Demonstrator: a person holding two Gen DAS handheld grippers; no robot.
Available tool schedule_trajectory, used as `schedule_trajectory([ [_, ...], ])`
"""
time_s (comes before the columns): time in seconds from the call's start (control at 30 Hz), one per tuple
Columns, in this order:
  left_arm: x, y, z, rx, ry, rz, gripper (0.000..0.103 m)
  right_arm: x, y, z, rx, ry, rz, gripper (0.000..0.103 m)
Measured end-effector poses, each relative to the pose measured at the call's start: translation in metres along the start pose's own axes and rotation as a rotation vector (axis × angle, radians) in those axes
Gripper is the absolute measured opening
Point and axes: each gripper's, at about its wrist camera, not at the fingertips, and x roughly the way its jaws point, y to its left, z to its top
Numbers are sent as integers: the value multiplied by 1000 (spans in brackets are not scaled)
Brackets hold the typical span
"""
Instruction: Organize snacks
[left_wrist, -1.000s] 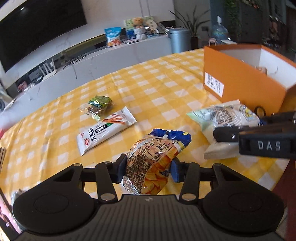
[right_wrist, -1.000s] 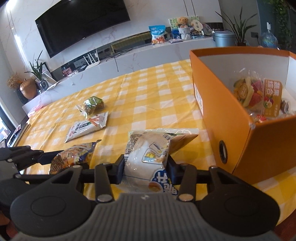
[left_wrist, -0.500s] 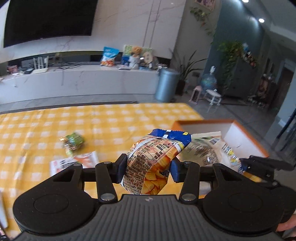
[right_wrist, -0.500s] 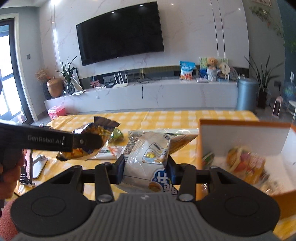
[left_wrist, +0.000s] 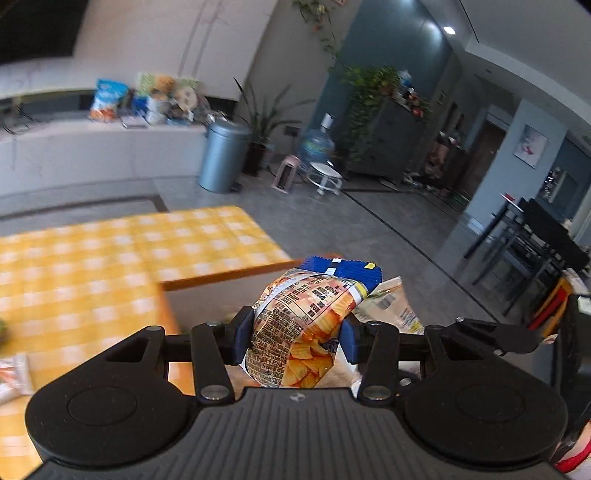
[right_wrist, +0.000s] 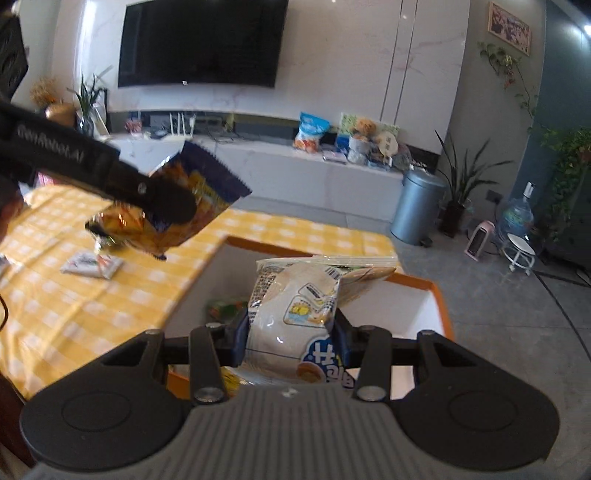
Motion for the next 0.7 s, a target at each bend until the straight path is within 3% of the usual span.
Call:
schedule_trajectory([
  [0.2,60,-14,14,-100,99,-98,54,16,-50,-14,-38,103,-69,43],
  [0.33,98,-17,22,-152,177,-141,54,28,-77,-20,-58,129,-66,44],
  [0.7,168,-12,18,-229,299,-96,54,69,-101,-32,-166,215,-32,44],
])
